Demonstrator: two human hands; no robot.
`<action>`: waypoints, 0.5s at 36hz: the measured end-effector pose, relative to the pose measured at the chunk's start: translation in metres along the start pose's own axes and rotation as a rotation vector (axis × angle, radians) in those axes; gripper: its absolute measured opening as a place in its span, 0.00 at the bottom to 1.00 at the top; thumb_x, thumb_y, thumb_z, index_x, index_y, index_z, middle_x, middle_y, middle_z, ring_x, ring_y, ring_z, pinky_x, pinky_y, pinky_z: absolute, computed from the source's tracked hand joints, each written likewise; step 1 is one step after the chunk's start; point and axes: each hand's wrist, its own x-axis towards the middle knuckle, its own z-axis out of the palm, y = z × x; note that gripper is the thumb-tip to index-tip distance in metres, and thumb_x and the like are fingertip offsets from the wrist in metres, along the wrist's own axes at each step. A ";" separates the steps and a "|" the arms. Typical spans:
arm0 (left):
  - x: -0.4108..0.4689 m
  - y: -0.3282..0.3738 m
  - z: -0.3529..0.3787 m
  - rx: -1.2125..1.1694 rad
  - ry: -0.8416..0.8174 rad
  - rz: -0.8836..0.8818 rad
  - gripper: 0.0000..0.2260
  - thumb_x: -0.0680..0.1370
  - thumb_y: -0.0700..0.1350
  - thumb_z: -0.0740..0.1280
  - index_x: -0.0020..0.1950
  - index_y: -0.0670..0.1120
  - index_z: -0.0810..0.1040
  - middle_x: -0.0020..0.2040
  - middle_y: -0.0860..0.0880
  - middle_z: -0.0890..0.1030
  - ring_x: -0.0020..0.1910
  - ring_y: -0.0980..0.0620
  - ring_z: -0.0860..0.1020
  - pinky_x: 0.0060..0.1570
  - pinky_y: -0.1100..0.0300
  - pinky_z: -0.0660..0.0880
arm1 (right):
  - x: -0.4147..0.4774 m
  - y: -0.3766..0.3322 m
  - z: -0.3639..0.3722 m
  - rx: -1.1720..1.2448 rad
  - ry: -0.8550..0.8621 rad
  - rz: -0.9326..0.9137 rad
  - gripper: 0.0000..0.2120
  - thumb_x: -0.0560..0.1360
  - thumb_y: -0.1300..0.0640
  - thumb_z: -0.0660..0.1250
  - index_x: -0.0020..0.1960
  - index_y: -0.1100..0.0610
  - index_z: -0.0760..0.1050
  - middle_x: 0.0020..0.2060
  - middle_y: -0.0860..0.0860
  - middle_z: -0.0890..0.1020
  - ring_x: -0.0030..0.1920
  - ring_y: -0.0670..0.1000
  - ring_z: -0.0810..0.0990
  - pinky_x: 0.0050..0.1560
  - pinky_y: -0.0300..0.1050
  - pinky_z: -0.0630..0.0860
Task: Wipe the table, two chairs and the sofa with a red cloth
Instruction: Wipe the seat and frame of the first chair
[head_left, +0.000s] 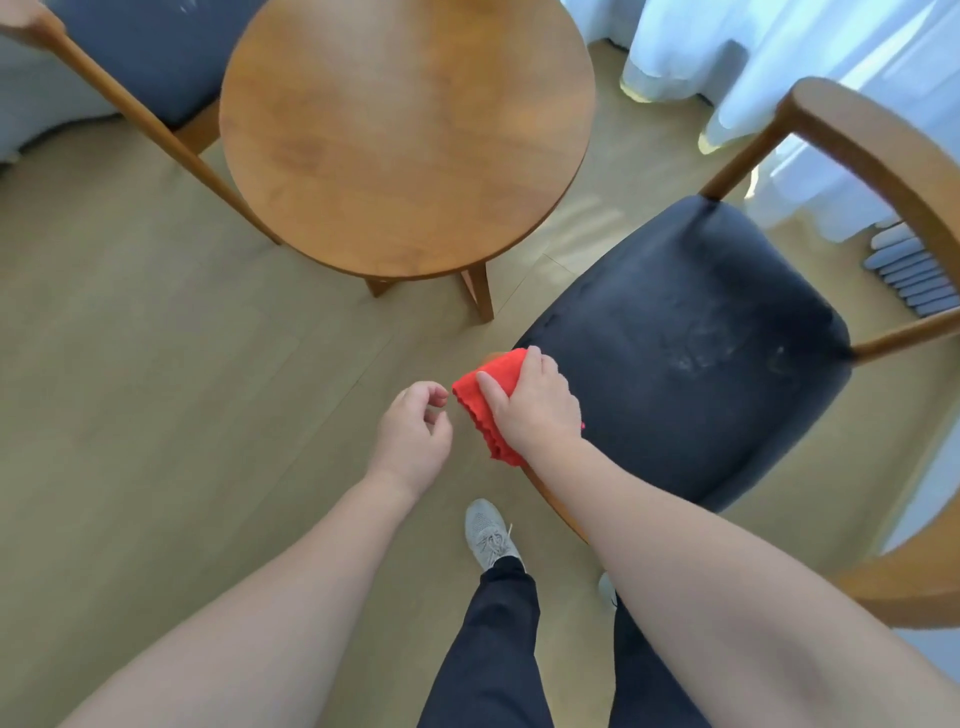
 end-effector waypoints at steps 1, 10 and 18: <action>-0.001 -0.002 -0.002 0.016 0.004 0.003 0.10 0.76 0.35 0.62 0.54 0.46 0.75 0.50 0.50 0.76 0.40 0.56 0.74 0.44 0.63 0.71 | 0.000 0.001 0.001 -0.018 0.010 -0.005 0.39 0.77 0.31 0.52 0.75 0.58 0.55 0.68 0.55 0.67 0.65 0.58 0.70 0.60 0.55 0.70; -0.011 -0.008 -0.003 0.208 0.018 0.088 0.10 0.76 0.37 0.61 0.55 0.46 0.77 0.48 0.55 0.74 0.40 0.51 0.74 0.46 0.57 0.73 | -0.013 0.030 0.009 -0.139 0.045 -0.040 0.37 0.76 0.30 0.50 0.72 0.57 0.60 0.62 0.54 0.74 0.59 0.56 0.76 0.54 0.51 0.72; -0.010 0.009 0.013 0.256 -0.011 0.211 0.10 0.76 0.38 0.61 0.55 0.45 0.77 0.52 0.50 0.78 0.45 0.49 0.76 0.48 0.54 0.75 | -0.043 0.069 0.005 -0.203 0.019 -0.083 0.32 0.76 0.30 0.50 0.67 0.54 0.64 0.59 0.52 0.76 0.57 0.55 0.77 0.52 0.50 0.73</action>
